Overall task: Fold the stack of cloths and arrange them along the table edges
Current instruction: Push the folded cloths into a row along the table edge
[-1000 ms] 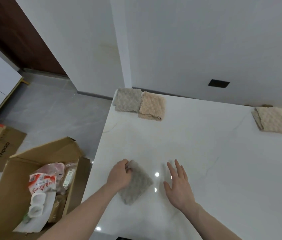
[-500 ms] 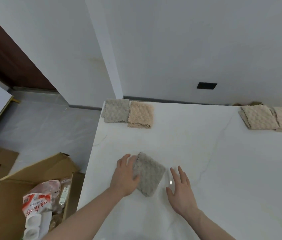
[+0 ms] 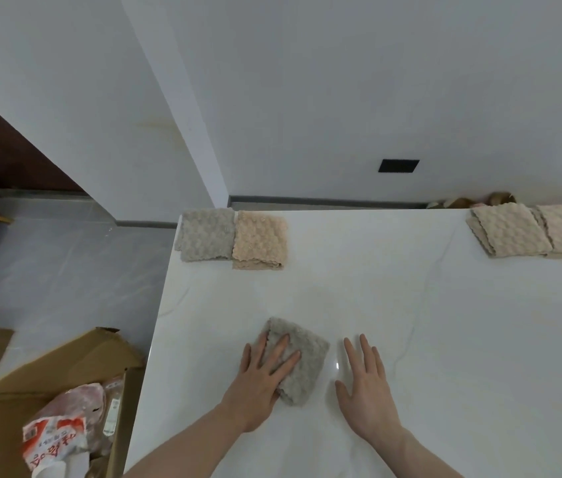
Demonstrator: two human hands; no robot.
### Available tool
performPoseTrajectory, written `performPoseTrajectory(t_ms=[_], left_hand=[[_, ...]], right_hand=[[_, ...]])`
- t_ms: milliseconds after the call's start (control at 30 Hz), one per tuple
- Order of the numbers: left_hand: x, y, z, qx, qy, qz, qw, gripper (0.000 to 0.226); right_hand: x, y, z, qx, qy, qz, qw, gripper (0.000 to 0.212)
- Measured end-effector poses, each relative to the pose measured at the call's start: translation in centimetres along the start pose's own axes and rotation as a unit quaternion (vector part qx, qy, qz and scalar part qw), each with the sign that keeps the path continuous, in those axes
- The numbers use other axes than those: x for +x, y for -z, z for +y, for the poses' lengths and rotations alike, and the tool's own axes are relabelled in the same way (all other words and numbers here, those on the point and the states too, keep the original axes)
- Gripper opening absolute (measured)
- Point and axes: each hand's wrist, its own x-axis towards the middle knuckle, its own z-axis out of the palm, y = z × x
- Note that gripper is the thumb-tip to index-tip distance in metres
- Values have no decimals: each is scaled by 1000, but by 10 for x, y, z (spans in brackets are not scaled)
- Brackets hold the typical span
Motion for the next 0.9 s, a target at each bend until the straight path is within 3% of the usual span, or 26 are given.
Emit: performPoseTrajectory(t_ms=[333, 567, 900], left_hand=[[126, 47, 33, -44, 37, 46, 997, 76], [203, 91, 36, 13, 86, 73, 994, 76], [252, 114, 18, 88, 170, 84, 978, 81]], right_hand=[[74, 44, 19, -13, 5, 28, 1000, 84], [128, 74, 30, -36, 8, 45, 998, 83], [179, 99, 36, -62, 22, 48, 997, 83]])
